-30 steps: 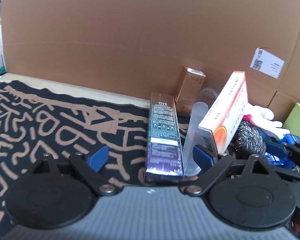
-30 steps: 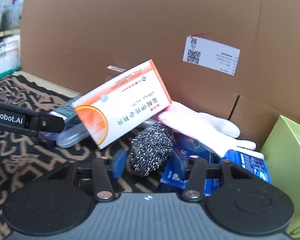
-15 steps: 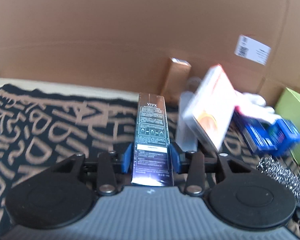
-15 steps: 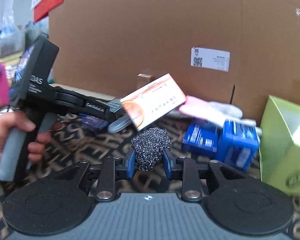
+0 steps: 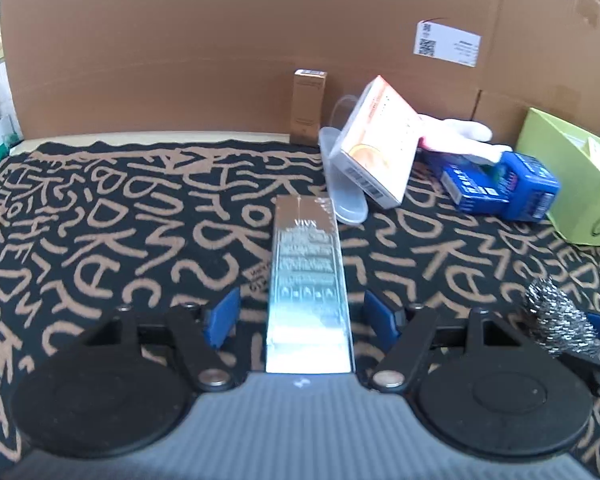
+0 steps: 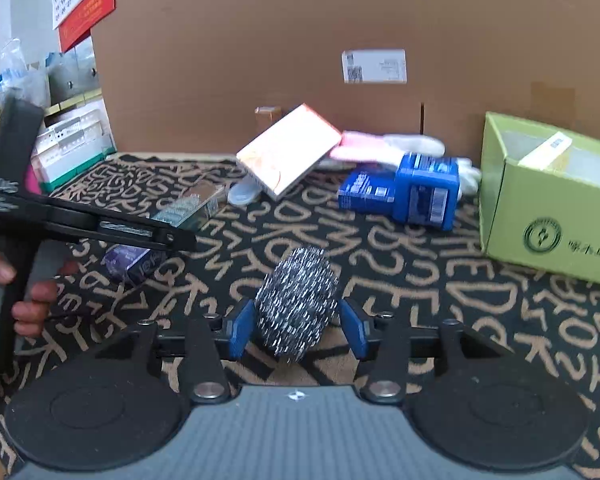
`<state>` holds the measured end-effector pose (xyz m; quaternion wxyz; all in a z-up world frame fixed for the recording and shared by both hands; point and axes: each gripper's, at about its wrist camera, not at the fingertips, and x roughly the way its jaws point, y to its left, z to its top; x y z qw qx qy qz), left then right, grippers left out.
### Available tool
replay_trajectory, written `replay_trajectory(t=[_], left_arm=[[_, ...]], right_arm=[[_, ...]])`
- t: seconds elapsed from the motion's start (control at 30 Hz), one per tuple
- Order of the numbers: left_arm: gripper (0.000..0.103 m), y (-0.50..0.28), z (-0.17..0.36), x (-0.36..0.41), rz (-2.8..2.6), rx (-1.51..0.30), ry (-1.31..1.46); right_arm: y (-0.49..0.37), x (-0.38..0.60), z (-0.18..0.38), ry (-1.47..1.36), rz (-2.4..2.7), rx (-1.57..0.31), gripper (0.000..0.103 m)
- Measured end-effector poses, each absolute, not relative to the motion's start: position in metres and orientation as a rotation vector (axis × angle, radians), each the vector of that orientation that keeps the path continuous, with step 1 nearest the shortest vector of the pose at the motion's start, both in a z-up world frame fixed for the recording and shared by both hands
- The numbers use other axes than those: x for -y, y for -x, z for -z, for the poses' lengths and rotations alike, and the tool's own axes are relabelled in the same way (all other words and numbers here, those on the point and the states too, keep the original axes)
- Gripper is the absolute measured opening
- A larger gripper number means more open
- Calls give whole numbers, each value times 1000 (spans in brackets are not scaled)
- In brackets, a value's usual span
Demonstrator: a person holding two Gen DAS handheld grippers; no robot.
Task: Organize objects
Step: 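Grasp the dark VIVX box with the left tool while the right tool grasps the steel wool, then carry the VIVX box and steel wool over the lime-green box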
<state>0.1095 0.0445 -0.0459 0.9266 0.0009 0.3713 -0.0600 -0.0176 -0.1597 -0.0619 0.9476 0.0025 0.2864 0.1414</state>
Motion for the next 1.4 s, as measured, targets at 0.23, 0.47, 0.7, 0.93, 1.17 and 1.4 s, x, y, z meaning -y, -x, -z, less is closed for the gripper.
replay_trajectory(t=[0.23, 0.47, 0.7, 0.93, 1.17, 1.4], left_arm=[[70, -117, 49, -40, 104, -762, -36], [38, -119, 49, -34, 124, -743, -77], [38, -95, 39, -22, 184, -745, -49], [38, -78, -3, 29, 376, -643, -45], [38, -79, -42, 121, 599, -554, -75], [38, -103, -55, 219, 727, -529, -118]], right_arm=[[12, 158, 67, -13, -294, -591, 53], [6, 152, 74, -29, -306, -590, 45], [17, 163, 69, -45, -312, -574, 36], [36, 209, 42, -88, -232, -476, 36], [47, 271, 13, -71, -62, -370, 36], [41, 335, -1, -31, 146, -299, 36]])
